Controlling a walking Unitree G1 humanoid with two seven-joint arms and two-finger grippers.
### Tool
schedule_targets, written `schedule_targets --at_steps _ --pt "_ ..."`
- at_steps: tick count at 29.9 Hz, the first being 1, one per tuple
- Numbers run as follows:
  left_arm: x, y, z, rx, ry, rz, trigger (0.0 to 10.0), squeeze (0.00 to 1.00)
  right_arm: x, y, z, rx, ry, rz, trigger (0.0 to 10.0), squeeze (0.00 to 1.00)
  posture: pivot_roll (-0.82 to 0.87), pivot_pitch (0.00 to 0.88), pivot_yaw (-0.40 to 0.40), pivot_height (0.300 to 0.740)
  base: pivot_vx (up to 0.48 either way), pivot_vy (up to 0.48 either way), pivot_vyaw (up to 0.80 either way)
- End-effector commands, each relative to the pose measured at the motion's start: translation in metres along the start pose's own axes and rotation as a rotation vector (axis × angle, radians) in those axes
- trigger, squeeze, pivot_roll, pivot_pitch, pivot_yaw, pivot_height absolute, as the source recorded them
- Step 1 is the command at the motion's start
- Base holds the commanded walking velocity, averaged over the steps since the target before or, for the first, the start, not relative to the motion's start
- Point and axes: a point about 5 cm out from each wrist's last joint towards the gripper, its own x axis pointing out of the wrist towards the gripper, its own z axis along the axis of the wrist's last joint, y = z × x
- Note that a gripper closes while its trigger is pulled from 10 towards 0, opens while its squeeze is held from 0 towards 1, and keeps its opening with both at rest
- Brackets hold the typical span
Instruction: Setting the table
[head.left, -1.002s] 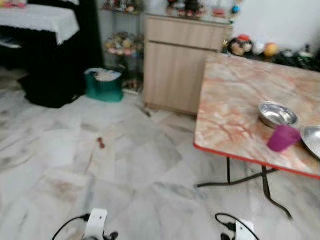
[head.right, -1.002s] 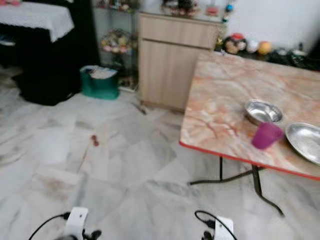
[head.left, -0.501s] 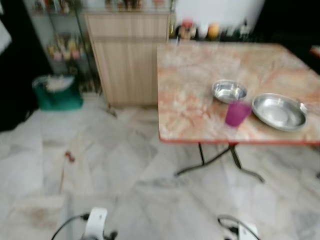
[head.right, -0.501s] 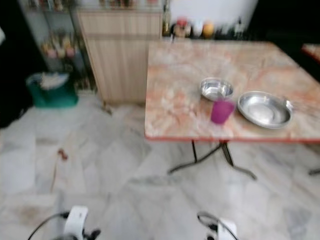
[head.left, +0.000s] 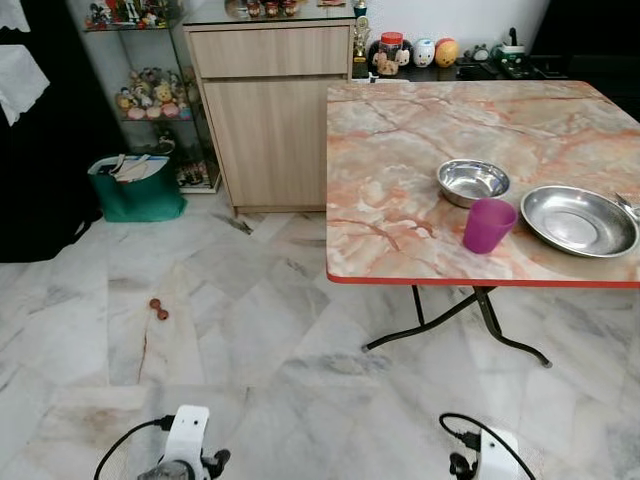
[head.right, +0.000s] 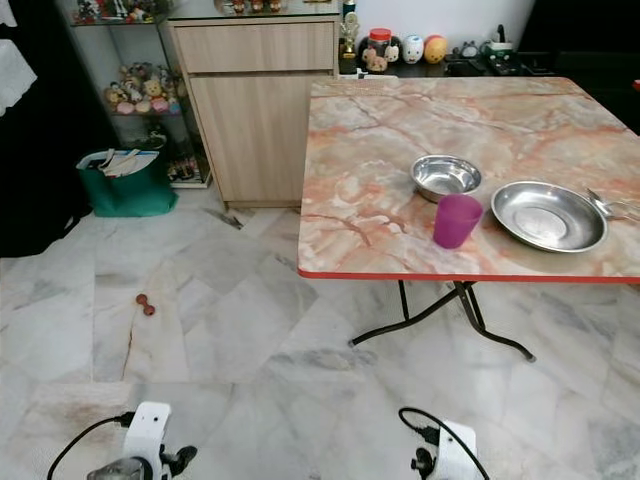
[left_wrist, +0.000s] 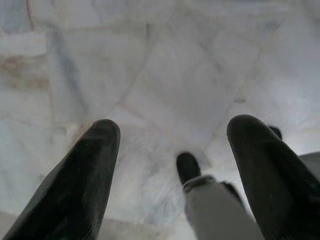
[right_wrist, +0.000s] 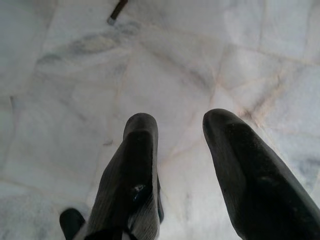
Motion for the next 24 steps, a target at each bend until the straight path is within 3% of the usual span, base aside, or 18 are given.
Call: schedule_targets --at_steps 1,6,13,18,24 --pt "0.002 -0.009 0.003 -0.01 0.001 -0.001 10.0 0.0 0.002 0.001 0.007 0.019 -0.015 -0.007 10.0 0.0 -0.06 0.0 0.032 0.731 0.0 0.0 0.0" --pt "0.004 -0.016 0.014 -0.017 -0.028 -0.009 10.0 0.0 0.005 0.004 0.025 0.028 -0.077 -0.003 10.0 0.0 -0.06 0.0 0.045 0.731 0.0 0.0 0.0" --pt "0.003 0.0 0.023 -0.047 -0.047 0.035 10.0 0.0 0.007 0.002 0.03 0.018 -0.081 -0.008 10.0 0.0 -0.01 0.0 0.019 0.731 0.0 0.0 0.0" --pt "0.001 0.013 0.022 -0.095 -0.055 0.081 10.0 0.0 0.005 0.0 0.024 0.012 -0.064 -0.008 10.0 0.0 0.03 0.0 -0.031 0.731 0.0 0.0 0.0" --pt "0.0 0.009 0.007 -0.114 -0.025 0.088 10.0 0.0 0.002 -0.016 0.014 -0.042 -0.014 -0.012 10.0 0.0 0.06 0.0 -0.047 0.731 0.0 0.0 0.0"
